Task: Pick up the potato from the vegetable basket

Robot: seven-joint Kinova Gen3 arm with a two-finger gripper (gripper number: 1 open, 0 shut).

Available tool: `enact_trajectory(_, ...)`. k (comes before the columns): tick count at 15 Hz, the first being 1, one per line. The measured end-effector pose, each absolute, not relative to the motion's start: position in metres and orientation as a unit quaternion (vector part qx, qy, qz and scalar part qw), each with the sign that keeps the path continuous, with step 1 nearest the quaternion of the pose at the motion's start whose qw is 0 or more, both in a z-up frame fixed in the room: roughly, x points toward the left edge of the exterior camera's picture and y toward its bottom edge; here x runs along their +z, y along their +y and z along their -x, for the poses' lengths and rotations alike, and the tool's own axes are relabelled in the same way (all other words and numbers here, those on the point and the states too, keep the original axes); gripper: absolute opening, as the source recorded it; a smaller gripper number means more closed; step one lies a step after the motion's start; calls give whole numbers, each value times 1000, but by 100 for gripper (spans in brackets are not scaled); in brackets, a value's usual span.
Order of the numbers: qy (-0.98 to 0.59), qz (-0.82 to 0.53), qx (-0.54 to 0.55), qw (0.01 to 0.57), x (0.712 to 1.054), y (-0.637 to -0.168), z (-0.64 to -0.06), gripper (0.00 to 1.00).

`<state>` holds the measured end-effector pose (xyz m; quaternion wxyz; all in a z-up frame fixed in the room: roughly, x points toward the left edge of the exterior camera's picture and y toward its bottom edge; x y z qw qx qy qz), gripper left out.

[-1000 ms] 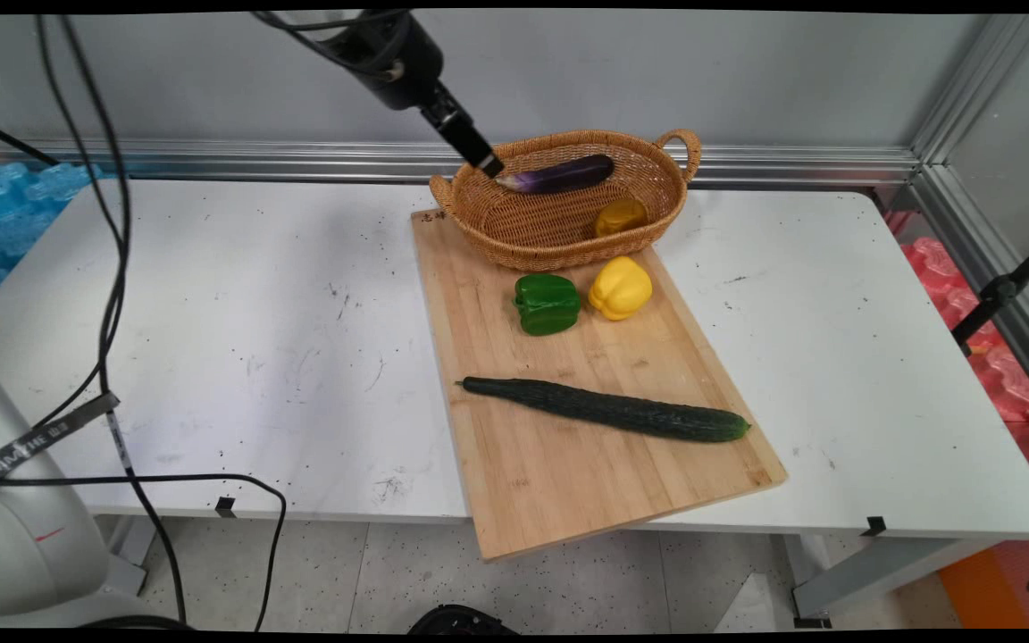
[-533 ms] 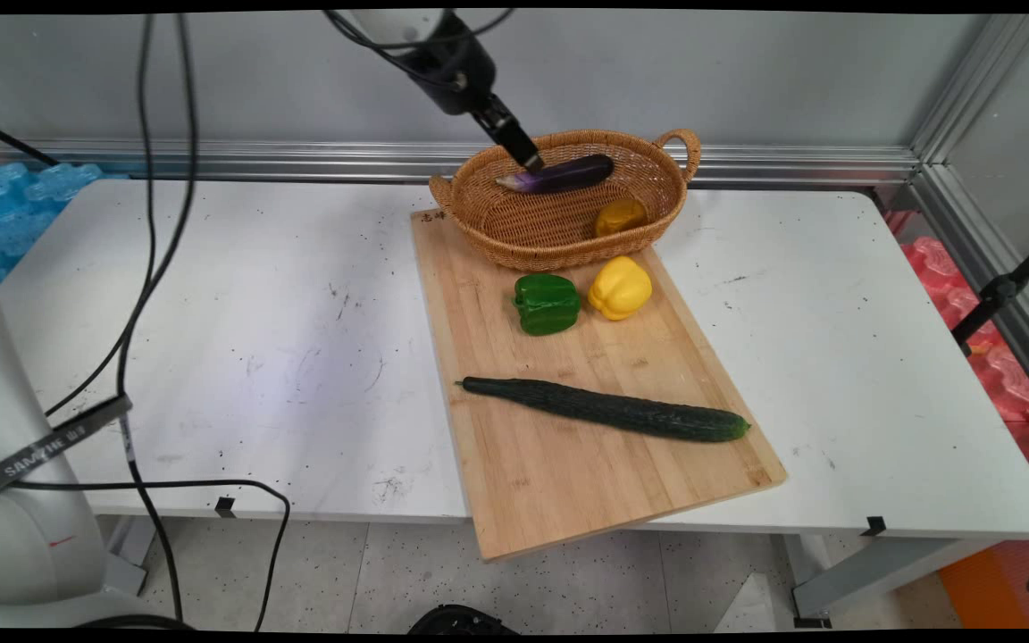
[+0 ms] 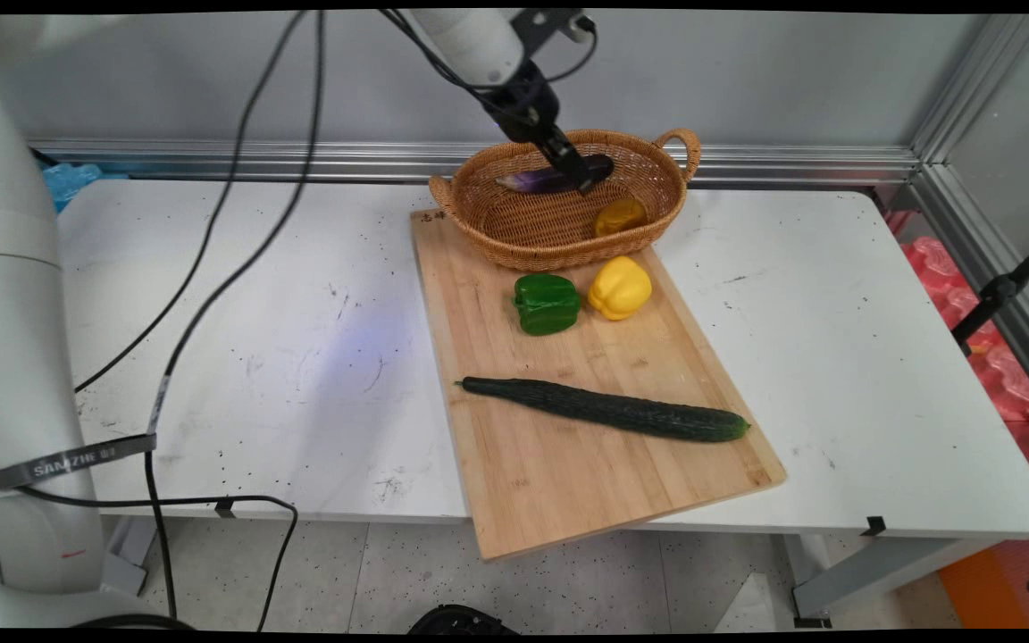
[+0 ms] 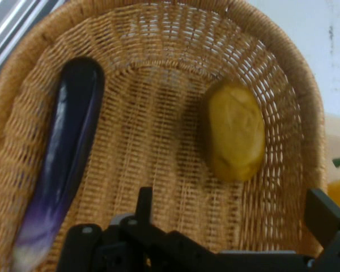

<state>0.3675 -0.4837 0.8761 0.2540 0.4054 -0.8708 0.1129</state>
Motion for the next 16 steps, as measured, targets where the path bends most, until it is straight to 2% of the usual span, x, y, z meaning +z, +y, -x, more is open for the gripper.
enact_trajectory(9, -880, -397, 84, 247, 823, -532, -322, 100)
enact_trajectory(16, -881, -401, 77, 238, 800, -548, -307, 100)
